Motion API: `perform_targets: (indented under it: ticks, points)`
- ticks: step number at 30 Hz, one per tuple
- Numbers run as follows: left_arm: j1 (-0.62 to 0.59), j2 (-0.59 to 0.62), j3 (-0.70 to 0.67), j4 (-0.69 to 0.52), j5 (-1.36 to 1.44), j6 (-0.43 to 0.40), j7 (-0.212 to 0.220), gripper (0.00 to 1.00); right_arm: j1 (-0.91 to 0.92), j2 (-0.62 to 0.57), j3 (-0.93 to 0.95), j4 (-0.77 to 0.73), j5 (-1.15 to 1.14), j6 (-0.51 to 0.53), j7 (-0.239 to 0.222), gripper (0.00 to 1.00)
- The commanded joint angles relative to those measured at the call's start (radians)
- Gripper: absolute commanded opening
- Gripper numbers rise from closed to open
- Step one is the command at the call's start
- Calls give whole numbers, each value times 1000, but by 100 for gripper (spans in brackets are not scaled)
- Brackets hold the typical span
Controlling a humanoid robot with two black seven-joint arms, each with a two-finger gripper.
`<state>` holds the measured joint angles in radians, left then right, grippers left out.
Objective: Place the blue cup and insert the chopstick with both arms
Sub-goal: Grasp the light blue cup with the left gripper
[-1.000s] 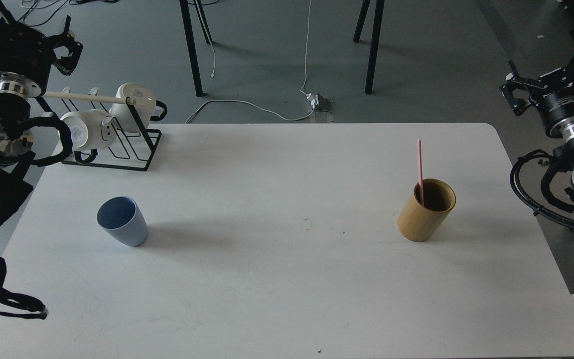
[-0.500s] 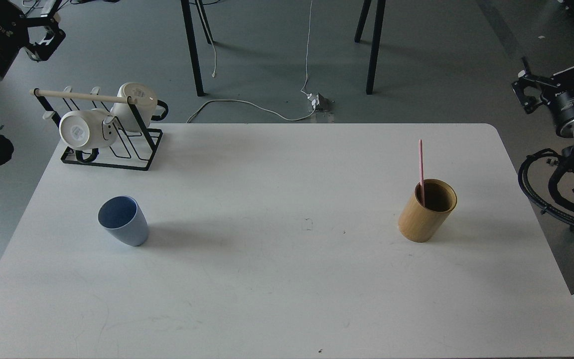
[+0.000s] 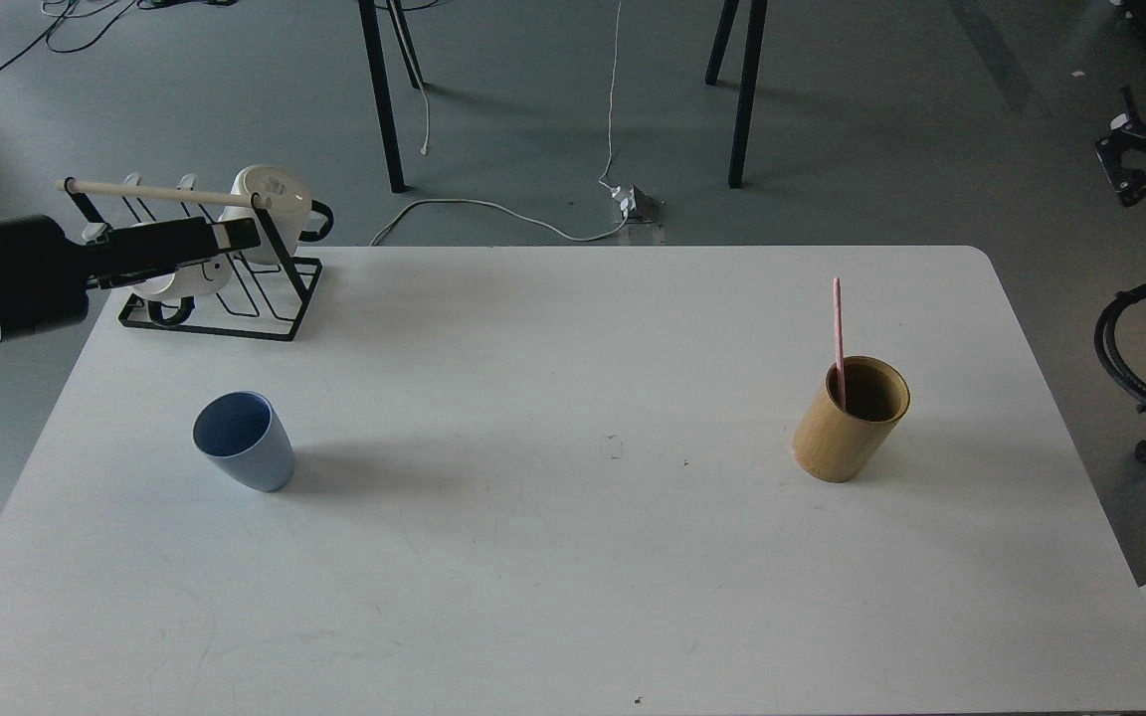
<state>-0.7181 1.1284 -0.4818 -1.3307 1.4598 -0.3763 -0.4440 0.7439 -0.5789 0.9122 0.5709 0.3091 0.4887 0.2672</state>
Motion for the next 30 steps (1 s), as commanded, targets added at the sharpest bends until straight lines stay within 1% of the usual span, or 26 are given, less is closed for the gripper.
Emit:
perform_targets:
  ticks: [1,2,4,5,8,10,14,19,24,26,28,29,30]
  points:
    - [17,-6,84,16,180,106,-12,91,0,-16,1,0,-1,0,0,100]
    - [17,-7,107,24,213,117,-18,89,0,-19,1,0,-1,0,1,100]
    - [16,-15,159,51,282,134,-45,80,0,-21,1,0,1,0,1,100]
    - [16,-24,175,68,303,142,-45,77,0,-21,1,0,-1,0,1,100]
    - [16,-88,204,140,353,187,-45,73,0,-21,1,0,1,0,1,100]
    - [16,-123,207,204,370,200,-45,72,0,-21,1,0,-1,0,1,100]
    - [16,-176,209,286,376,200,-45,69,0,-22,2,-2,1,0,1,100]
    - [17,-200,222,324,381,200,-45,65,0,-22,2,-2,1,0,3,100]
    - [14,-243,253,409,378,201,-45,59,-6,-22,2,-2,1,0,3,100]
    - [16,-263,255,426,378,204,-45,53,-8,-22,2,-3,-1,0,3,100]
    - [16,-268,261,429,378,206,-45,43,-8,-24,2,-5,-1,0,3,100]
    - [17,-269,262,429,378,206,-45,34,-8,-24,2,-5,-1,0,3,100]
    - [16,-269,262,429,378,206,-45,28,-6,-24,2,-5,-1,0,3,100]
